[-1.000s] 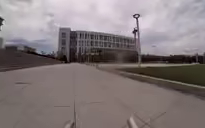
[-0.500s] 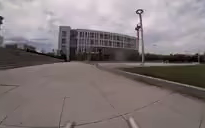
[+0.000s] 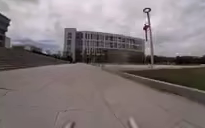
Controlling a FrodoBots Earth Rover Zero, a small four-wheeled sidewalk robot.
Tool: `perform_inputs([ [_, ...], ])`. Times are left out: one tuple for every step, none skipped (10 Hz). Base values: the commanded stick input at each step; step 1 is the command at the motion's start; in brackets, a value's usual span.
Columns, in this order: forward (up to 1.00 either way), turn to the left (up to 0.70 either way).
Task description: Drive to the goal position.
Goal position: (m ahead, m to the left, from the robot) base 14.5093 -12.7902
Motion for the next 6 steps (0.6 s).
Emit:
perform_inputs([
  [1.00,0.00],
  [1.00,0.00],
  [1.00,0.00],
  [1.00,0.00],
  [1.00,0.00],
  [1.00,0.10],
])
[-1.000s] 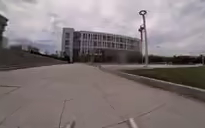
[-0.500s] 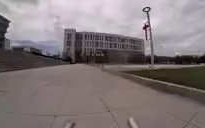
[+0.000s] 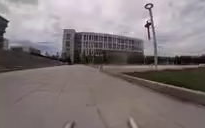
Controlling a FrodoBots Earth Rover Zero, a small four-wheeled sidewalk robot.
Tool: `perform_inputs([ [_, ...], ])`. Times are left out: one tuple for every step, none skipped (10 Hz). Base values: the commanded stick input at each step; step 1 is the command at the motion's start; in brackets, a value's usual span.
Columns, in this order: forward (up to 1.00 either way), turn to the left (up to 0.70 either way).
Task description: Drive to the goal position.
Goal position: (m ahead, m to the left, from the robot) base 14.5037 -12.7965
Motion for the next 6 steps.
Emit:
perform_inputs([
  [1.00,0.40],
  [1.00,0.40],
  [1.00,0.40],
  [1.00,0.17],
  [1.00,0.00],
  [1.00,0.00],
])
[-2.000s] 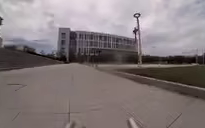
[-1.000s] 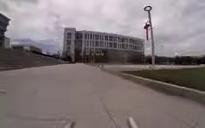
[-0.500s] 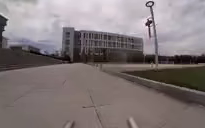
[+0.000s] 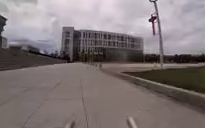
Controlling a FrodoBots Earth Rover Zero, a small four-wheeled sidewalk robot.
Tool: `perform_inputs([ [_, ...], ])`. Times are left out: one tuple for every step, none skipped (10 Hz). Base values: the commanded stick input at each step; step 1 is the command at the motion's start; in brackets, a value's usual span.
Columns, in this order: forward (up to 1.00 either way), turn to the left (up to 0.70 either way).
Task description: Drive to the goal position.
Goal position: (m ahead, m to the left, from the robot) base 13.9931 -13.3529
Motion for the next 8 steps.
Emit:
perform_inputs([
  [1.00,0.00],
  [1.00,0.00],
  [1.00,0.00],
  [1.00,0.00],
  [1.00,0.00],
  [1.00,0.00],
  [1.00,0.00],
  [1.00,0.00],
])
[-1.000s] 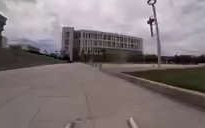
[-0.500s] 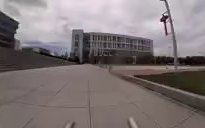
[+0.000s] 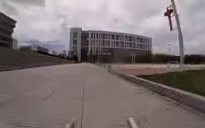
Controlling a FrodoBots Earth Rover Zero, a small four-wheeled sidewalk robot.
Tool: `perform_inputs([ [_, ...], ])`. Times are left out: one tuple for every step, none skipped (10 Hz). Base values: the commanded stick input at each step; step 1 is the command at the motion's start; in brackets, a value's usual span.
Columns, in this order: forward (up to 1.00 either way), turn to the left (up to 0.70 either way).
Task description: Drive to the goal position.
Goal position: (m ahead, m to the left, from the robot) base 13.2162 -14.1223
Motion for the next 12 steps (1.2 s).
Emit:
perform_inputs([
  [1.00,0.00],
  [1.00,0.00],
  [1.00,0.00],
  [1.00,0.00],
  [1.00,0.00],
  [1.00,0.01],
  [1.00,0.16],
  [1.00,0.40],
  [1.00,0.40],
  [1.00,0.40],
  [1.00,0.00],
  [1.00,0.00],
])
